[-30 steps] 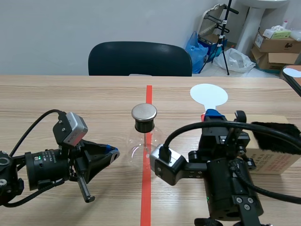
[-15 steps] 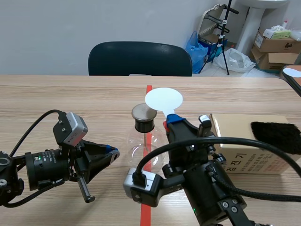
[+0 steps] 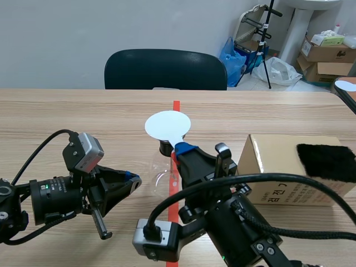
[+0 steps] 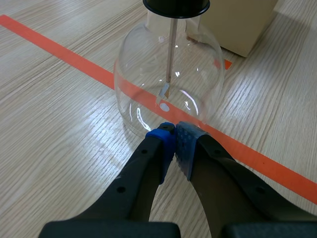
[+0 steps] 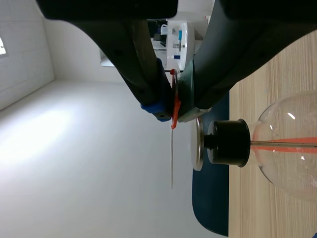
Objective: Do the electroscope experiment
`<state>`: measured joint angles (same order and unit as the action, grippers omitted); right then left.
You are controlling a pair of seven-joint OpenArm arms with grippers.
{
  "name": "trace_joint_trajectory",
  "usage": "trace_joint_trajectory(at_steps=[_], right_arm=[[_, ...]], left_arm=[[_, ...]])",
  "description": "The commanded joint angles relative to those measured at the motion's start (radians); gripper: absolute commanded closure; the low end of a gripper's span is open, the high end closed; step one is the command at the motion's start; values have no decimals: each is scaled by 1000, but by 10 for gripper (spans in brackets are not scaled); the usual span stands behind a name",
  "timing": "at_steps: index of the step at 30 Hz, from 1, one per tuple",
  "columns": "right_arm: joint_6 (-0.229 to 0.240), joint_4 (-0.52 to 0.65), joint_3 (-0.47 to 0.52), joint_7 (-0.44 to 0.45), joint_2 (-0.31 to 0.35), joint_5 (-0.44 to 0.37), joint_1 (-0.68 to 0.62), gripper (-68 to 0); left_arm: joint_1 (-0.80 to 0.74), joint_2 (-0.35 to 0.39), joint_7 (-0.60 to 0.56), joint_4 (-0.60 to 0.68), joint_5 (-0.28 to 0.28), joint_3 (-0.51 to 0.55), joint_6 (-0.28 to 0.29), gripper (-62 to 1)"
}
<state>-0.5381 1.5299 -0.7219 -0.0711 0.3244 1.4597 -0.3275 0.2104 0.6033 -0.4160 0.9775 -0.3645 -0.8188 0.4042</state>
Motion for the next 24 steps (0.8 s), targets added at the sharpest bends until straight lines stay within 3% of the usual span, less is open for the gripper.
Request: trace_joint_trajectory(at_steps=[1, 24], right_arm=[[-12, 14, 3, 0, 5, 1, 11, -10], [-11, 14, 3, -24, 5, 1, 11, -10]], left_arm=[[3, -7, -14, 18, -10, 6, 2, -32], [3, -7, -14, 18, -10, 6, 2, -32]])
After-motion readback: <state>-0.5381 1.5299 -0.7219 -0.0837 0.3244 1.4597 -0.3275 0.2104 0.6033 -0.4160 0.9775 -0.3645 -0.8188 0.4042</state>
